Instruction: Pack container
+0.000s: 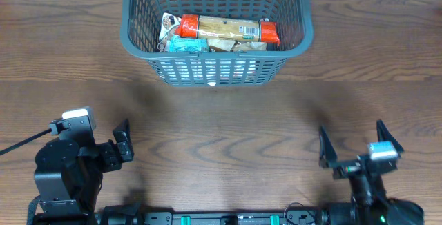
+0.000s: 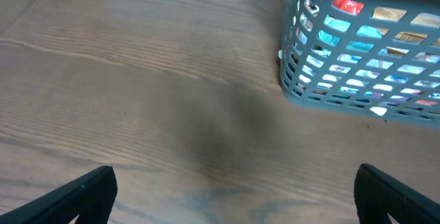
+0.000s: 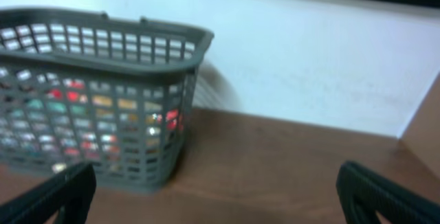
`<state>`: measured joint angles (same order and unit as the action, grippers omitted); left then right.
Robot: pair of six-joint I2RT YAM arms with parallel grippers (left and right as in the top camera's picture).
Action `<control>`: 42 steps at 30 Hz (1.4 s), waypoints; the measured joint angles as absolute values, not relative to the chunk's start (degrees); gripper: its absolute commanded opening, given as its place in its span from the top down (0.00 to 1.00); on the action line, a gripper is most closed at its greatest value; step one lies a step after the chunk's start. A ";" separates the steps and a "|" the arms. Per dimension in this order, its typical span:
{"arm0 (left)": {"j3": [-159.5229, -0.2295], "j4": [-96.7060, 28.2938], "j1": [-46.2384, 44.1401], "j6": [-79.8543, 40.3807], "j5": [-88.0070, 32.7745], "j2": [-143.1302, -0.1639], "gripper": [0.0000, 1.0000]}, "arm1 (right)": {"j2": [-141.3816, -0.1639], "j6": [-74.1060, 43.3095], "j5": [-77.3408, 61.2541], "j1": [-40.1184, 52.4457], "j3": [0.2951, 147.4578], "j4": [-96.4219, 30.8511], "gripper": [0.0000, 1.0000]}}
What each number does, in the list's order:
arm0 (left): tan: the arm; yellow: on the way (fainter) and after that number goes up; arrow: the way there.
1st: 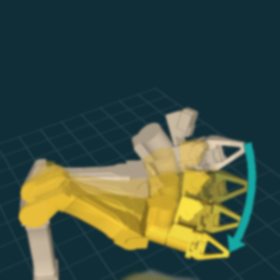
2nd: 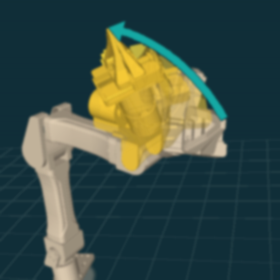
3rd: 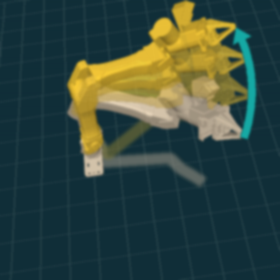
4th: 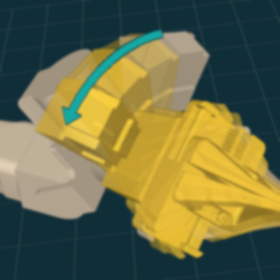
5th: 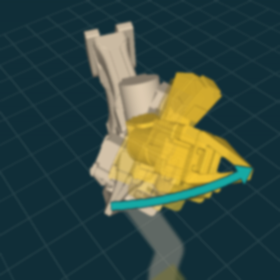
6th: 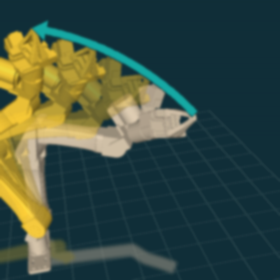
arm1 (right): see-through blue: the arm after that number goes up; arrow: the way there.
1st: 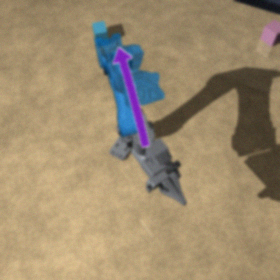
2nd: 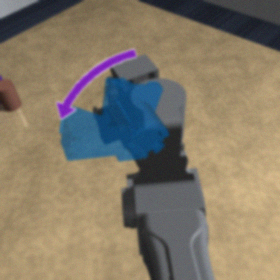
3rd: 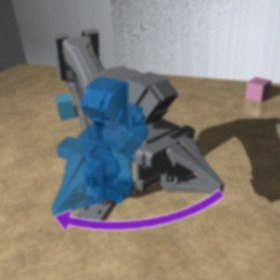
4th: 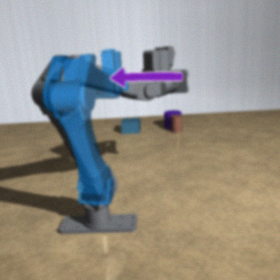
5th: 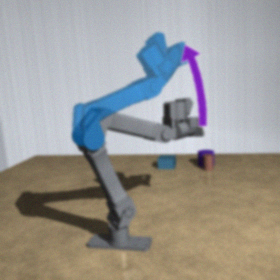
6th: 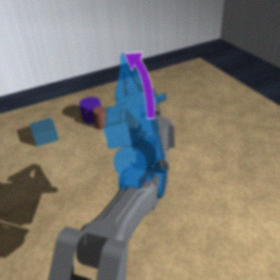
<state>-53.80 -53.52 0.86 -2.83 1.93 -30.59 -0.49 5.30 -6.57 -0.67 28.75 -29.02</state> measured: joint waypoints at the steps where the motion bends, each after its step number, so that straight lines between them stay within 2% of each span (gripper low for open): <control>1: -53.80 -53.49 0.86 -2.81 1.93 -30.59 0.01 | -0.51 5.52 -6.55 -0.67 26.57 -26.65 0.01; 12: -53.80 -53.54 0.86 -2.81 1.91 -30.59 0.01 | -0.69 6.50 -5.87 -0.67 6.42 1.13 0.01; 15: -53.80 -53.54 0.86 -2.81 1.91 -30.59 0.01 | -0.67 6.50 -5.69 -0.67 2.72 5.45 0.01; 20: -53.80 -53.54 0.86 -2.81 1.93 -30.59 0.01 | -0.67 6.50 -4.29 -0.49 0.58 3.55 0.01; 25: -53.80 -53.54 0.86 -2.81 1.93 -30.59 0.01 | -0.67 6.31 -3.31 -0.30 0.45 -3.55 0.01; 42: -53.80 -53.56 0.86 -2.81 1.93 -30.59 0.01 | -0.69 1.41 4.45 -0.30 0.43 -3.57 0.01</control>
<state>-53.80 -53.56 0.86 -2.81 1.93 -30.59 -0.69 1.41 4.45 -0.30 0.43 -3.57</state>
